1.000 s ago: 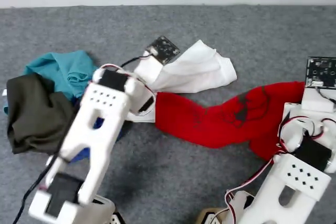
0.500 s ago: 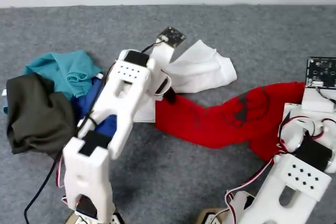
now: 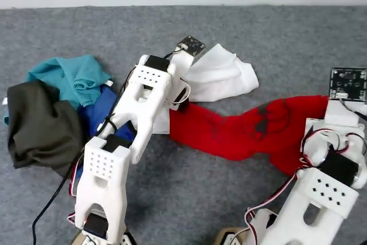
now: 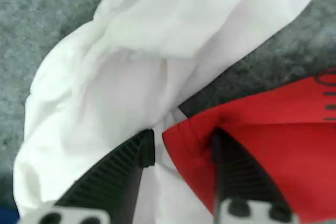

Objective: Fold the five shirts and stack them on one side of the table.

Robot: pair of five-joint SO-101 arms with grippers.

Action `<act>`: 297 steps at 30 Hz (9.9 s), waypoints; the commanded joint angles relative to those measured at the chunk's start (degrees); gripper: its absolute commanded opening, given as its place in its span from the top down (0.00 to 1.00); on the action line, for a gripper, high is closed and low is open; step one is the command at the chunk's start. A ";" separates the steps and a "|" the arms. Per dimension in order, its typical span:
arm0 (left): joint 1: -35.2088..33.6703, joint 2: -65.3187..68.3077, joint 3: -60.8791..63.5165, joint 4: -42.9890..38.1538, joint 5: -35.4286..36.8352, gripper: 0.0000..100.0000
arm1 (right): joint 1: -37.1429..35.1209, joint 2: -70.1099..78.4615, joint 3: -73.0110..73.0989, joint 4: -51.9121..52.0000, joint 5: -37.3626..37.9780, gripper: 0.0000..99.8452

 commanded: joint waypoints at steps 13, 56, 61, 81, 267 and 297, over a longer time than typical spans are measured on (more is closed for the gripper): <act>0.09 -0.44 -0.22 0.26 1.76 0.98 | -0.57 -0.66 -0.35 -0.04 -0.62 0.99; 5.54 4.13 -0.84 -0.88 3.52 0.99 | -0.57 -0.66 -0.35 0.22 -0.62 0.99; 6.77 2.90 -2.42 0.09 3.52 0.99 | -0.57 -0.66 -0.35 0.22 -0.62 0.99; -1.85 -19.43 -22.29 21.98 3.43 0.99 | -0.57 -4.00 -14.24 7.52 -0.97 0.99; -37.54 5.71 -70.46 21.98 7.56 0.99 | -11.21 21.85 -13.54 11.65 -0.18 0.57; -49.49 0.62 -63.08 22.07 35.52 0.73 | -11.03 22.37 4.48 -9.36 0.26 0.57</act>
